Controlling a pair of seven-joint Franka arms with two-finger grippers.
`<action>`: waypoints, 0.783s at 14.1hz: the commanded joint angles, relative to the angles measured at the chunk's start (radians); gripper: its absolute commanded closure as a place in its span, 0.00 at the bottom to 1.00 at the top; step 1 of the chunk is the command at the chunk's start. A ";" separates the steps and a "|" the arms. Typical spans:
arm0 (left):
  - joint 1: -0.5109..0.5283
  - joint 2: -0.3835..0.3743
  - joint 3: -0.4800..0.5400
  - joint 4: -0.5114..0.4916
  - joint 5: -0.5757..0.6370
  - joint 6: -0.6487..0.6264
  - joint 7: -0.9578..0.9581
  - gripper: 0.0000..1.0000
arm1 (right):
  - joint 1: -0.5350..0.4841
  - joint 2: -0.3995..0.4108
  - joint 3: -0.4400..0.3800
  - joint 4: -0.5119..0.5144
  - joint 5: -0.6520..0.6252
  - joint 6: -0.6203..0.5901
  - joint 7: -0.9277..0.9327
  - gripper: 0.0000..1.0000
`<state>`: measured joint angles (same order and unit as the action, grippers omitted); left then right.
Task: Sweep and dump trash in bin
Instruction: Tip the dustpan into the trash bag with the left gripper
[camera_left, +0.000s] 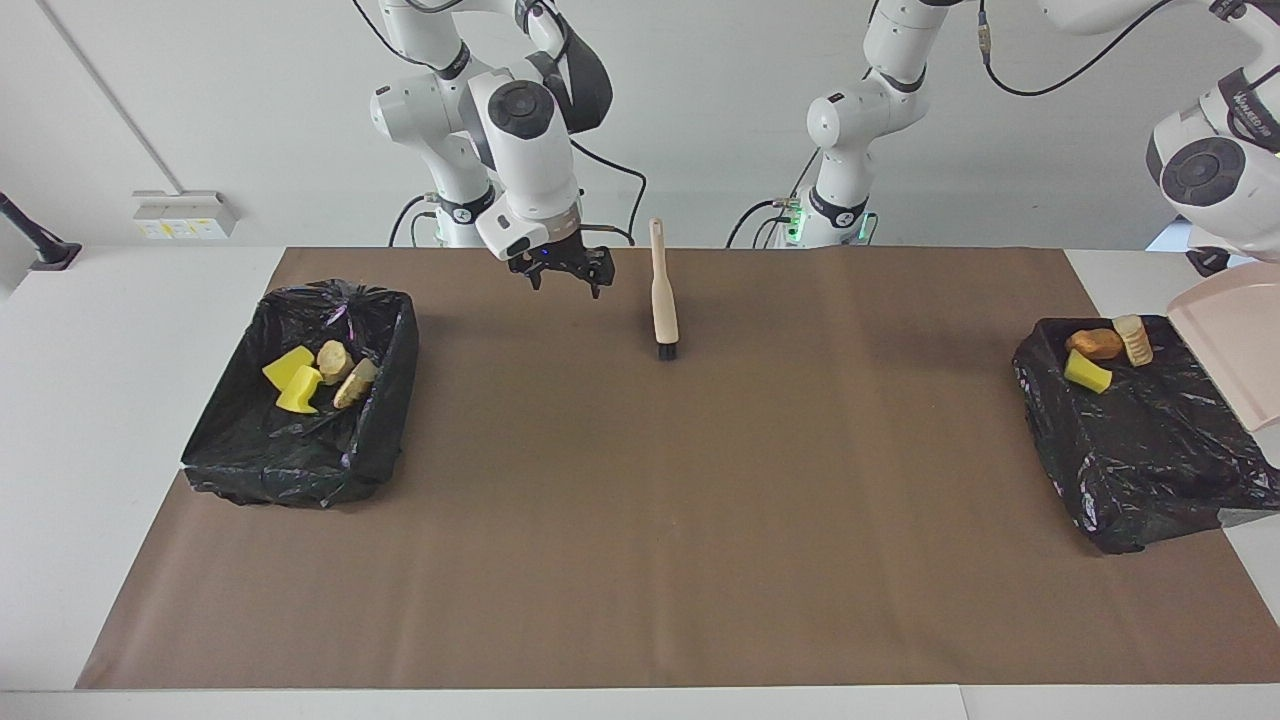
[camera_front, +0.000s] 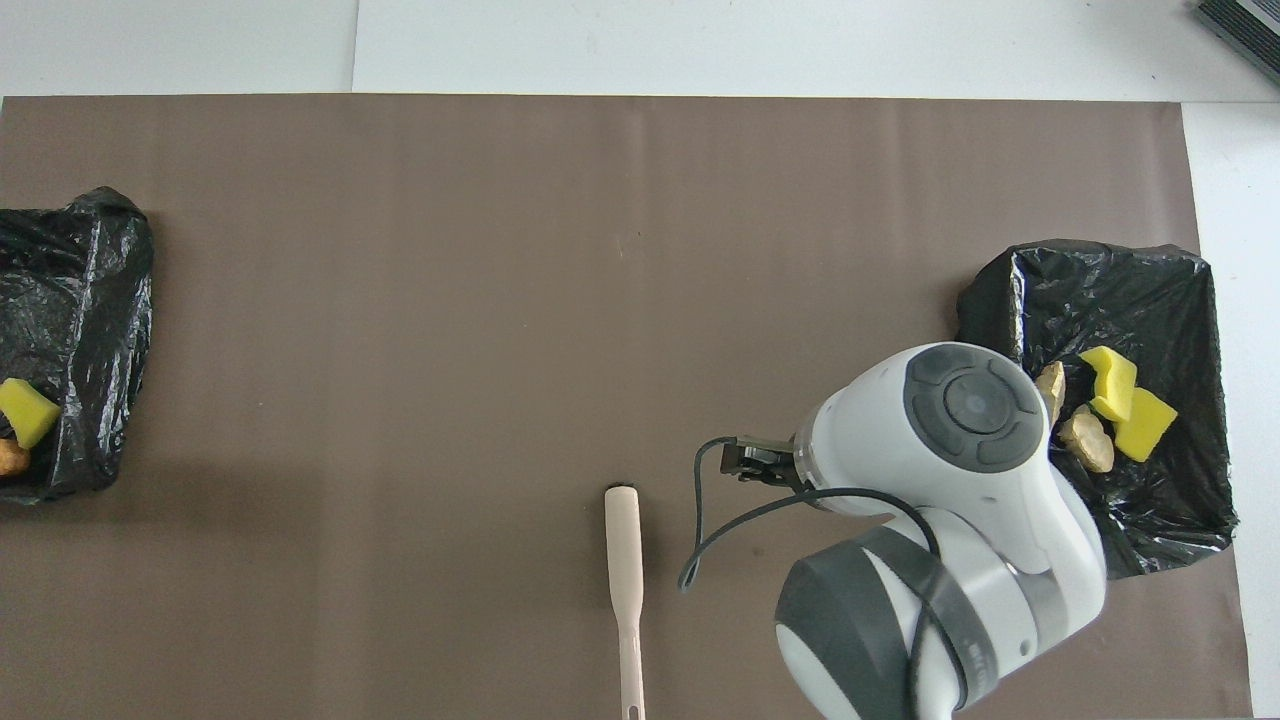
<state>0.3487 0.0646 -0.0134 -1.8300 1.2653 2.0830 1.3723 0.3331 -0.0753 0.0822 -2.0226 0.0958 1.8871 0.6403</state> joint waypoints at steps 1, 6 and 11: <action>-0.020 -0.034 -0.002 0.021 -0.018 -0.049 0.025 1.00 | -0.130 0.009 0.014 0.085 -0.021 -0.017 -0.059 0.00; -0.169 -0.014 -0.019 0.140 -0.340 -0.230 0.093 1.00 | -0.226 0.006 -0.066 0.192 -0.053 -0.104 -0.281 0.00; -0.316 0.012 -0.019 0.036 -0.659 -0.230 -0.130 1.00 | -0.220 0.006 -0.232 0.361 -0.142 -0.294 -0.532 0.00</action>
<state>0.1149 0.0606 -0.0471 -1.7466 0.6411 1.8583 1.3899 0.1117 -0.0787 -0.1061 -1.7275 -0.0275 1.6626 0.2046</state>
